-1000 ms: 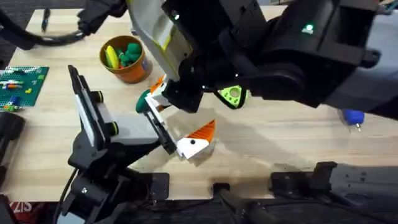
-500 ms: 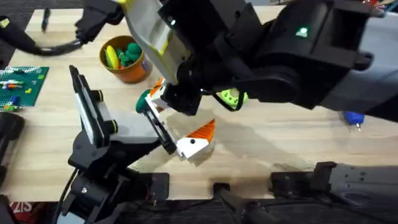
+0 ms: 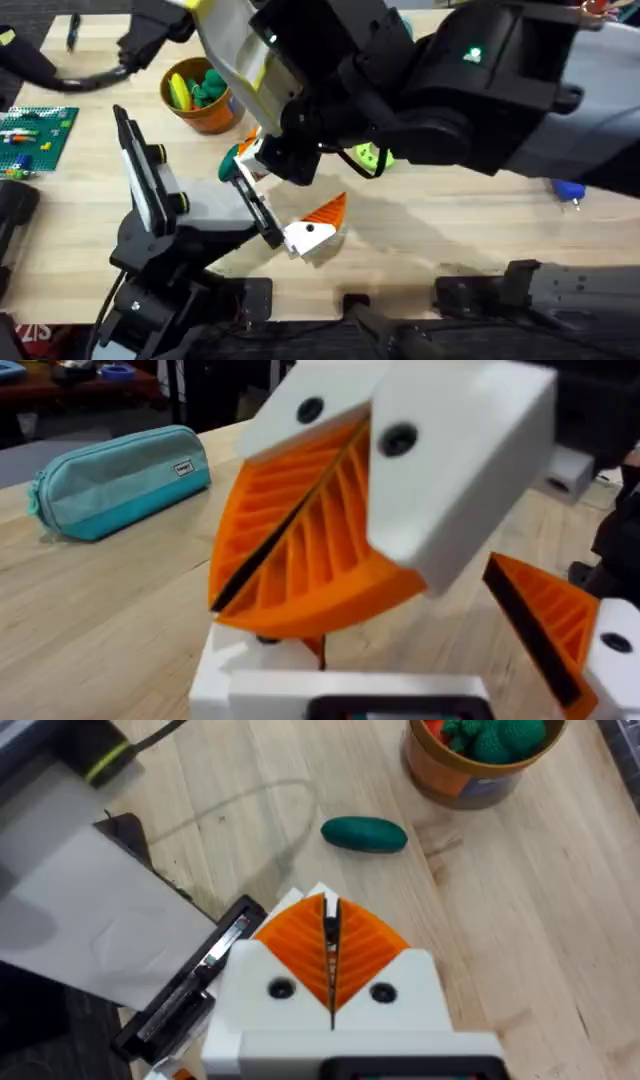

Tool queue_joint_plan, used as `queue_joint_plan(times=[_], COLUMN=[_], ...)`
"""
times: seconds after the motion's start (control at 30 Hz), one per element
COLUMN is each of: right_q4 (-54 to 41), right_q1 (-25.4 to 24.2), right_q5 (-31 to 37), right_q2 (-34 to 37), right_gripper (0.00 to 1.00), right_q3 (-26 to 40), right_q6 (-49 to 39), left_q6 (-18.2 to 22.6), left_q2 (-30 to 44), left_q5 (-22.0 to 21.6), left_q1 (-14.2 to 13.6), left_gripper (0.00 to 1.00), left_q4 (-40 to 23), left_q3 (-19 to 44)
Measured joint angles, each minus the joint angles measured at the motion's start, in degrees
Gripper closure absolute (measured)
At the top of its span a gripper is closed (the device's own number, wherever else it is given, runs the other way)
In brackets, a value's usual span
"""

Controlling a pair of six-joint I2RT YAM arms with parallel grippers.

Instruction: Pick up the gripper from the table and insert it into the empty holder that is missing its gripper. Then pick up a screw, insert it into the mounting hole, and use the screwdriver to tighten it. Finally, clean up the table by picking up the vegetable and placing it into the bucket.

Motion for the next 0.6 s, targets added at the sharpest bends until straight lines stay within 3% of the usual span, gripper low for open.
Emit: queue_joint_plan(times=[0.6], right_q4=[-1.4], right_q1=[0.0], right_q5=[0.0], right_q2=[1.1], right_gripper=[0.990], right_q3=[0.2], right_q6=[0.0], left_q6=[-0.7], left_q2=[0.3], left_q5=[-0.2], left_q1=[0.0], left_gripper=[0.015], left_q4=[0.0], left_q3=[0.0])
